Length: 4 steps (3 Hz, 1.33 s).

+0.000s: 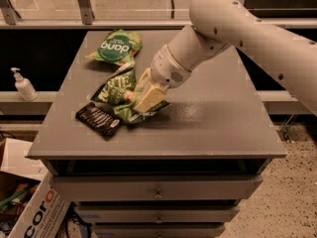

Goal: Move green jalapeno chip bag near rxbar chocolate

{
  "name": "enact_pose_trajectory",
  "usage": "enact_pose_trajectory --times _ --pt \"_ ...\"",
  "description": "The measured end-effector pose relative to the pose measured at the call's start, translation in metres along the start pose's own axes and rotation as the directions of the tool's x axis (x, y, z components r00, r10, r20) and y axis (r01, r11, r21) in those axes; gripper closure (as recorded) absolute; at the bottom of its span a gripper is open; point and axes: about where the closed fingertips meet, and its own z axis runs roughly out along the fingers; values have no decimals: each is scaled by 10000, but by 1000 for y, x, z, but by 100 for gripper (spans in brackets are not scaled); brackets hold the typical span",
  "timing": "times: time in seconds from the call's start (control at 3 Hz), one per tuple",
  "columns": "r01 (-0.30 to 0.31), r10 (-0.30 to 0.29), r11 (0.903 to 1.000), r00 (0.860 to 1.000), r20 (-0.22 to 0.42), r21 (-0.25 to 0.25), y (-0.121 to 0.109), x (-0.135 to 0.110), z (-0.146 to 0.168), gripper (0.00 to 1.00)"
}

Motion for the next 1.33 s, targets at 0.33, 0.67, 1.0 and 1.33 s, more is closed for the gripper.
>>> enact_pose_trajectory --times 0.33,0.67,1.0,1.33 --pt "0 0 10000 10000 0 0 0 -2 -2 59" --pt "0 0 10000 10000 -3 -3 0 -2 -3 35" --pt "-17 6 9995 9993 -364 -318 12 3 -4 12" --pt "-103 78 9989 9984 -554 -457 18 7 -9 0"
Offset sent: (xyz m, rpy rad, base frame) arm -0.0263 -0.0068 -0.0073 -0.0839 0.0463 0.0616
